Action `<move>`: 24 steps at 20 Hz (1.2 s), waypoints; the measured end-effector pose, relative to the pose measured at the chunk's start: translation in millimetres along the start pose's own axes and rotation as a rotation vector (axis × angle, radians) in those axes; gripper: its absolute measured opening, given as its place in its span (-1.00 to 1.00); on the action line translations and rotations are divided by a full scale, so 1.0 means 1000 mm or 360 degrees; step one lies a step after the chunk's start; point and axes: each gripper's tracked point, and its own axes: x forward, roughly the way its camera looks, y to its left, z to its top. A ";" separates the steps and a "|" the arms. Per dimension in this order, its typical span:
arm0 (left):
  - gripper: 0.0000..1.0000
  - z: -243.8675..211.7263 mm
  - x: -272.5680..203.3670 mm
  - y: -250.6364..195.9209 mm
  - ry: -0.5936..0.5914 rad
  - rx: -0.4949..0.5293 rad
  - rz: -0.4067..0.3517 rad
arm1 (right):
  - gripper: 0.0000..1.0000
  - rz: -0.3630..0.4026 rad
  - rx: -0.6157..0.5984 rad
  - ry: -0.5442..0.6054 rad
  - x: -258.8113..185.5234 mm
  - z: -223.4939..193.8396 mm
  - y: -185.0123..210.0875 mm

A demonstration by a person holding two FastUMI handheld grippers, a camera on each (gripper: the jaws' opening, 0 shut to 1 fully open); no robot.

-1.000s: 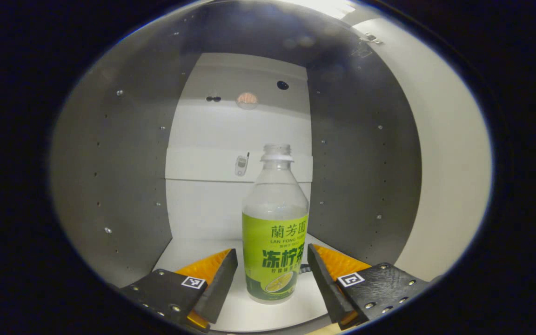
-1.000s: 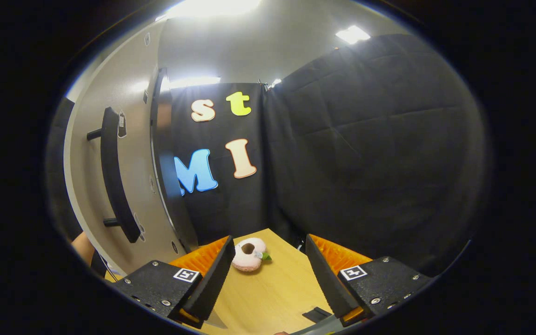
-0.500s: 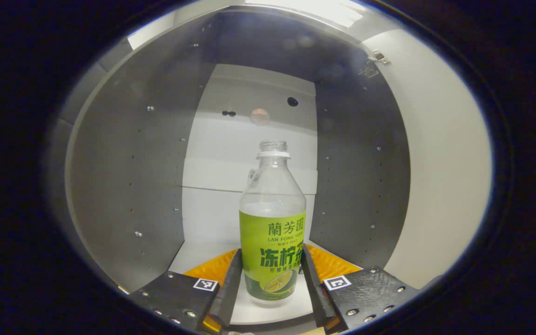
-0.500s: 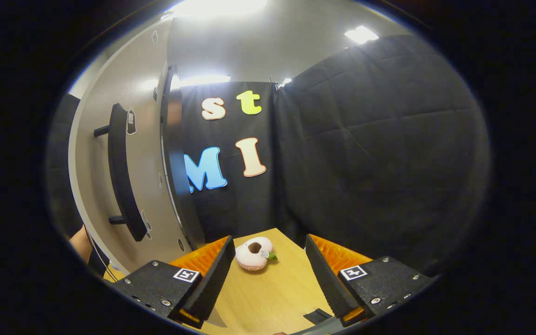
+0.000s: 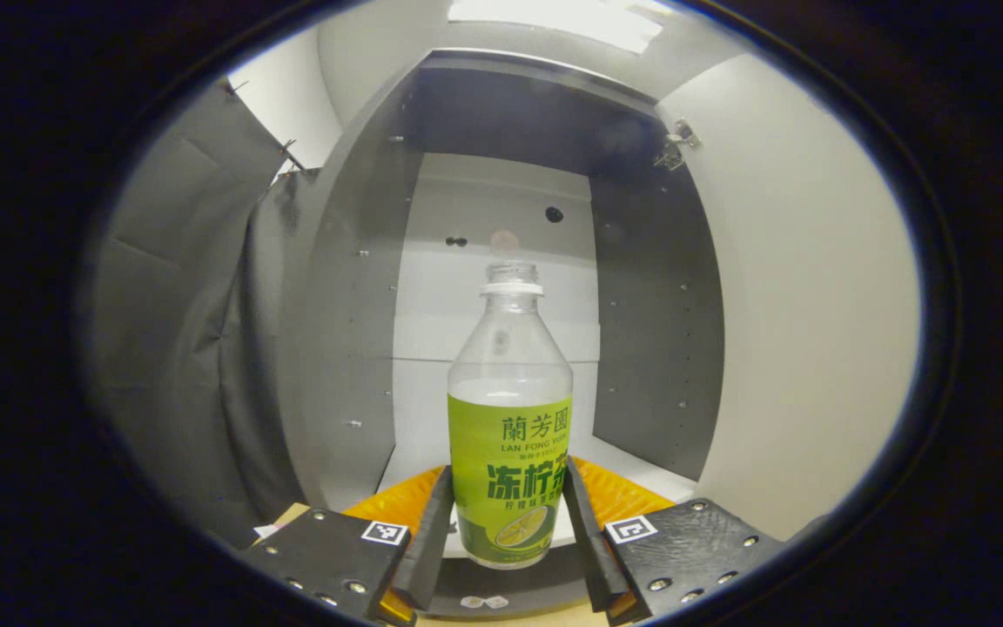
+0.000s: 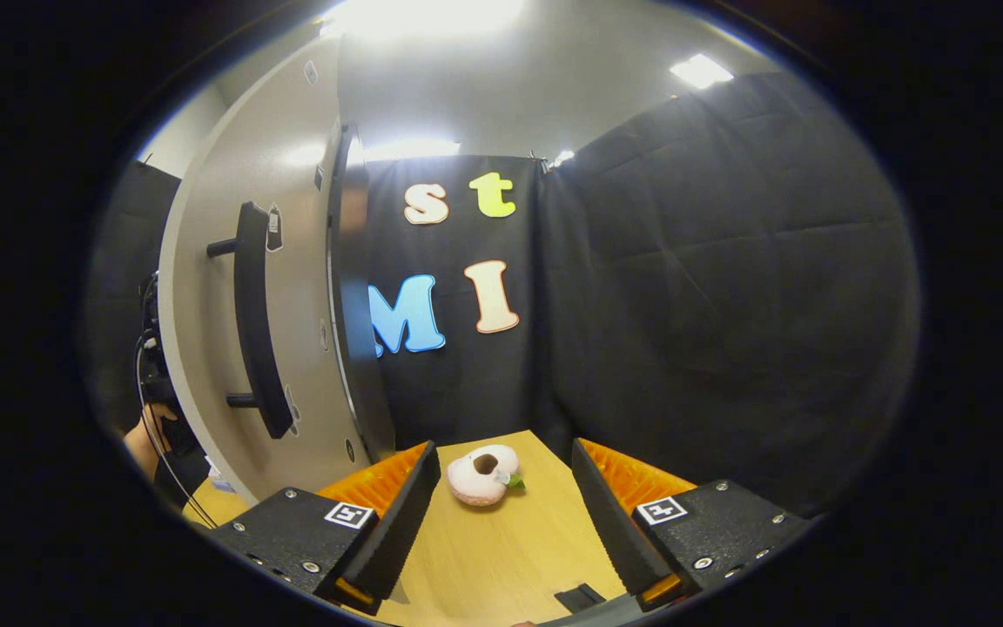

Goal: Open the cabinet door with the right hand, grasp the bottle in the cabinet with the left hand and place it on the coaster, then close the cabinet door with the right hand.

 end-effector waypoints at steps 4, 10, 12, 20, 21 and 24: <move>0.34 -0.004 -0.039 0.004 -0.0011 0.0017 0.0038 | 0.88 0.0071 -0.0004 0.0006 -0.007 0.000 0.004; 0.34 -0.010 -0.091 0.006 -0.0028 0.0036 0.0076 | 0.88 0.0158 -0.0033 0.0043 -0.020 -0.010 0.007; 0.34 -0.015 -0.108 0.006 -0.0021 0.0046 0.0085 | 0.88 0.0189 -0.0042 0.0044 -0.024 -0.012 0.010; 0.42 -0.041 -0.180 0.018 -0.0027 0.0082 0.0155 | 0.88 0.0294 -0.0059 0.0078 -0.039 -0.025 0.022; 0.42 -0.045 -0.188 0.021 -0.0025 0.0079 0.0165 | 0.88 0.0306 -0.0060 0.0081 -0.039 -0.026 0.024; 0.34 -0.060 -0.213 0.025 -0.0013 0.0076 0.0198 | 0.88 0.0340 -0.0080 0.0086 -0.046 -0.030 0.028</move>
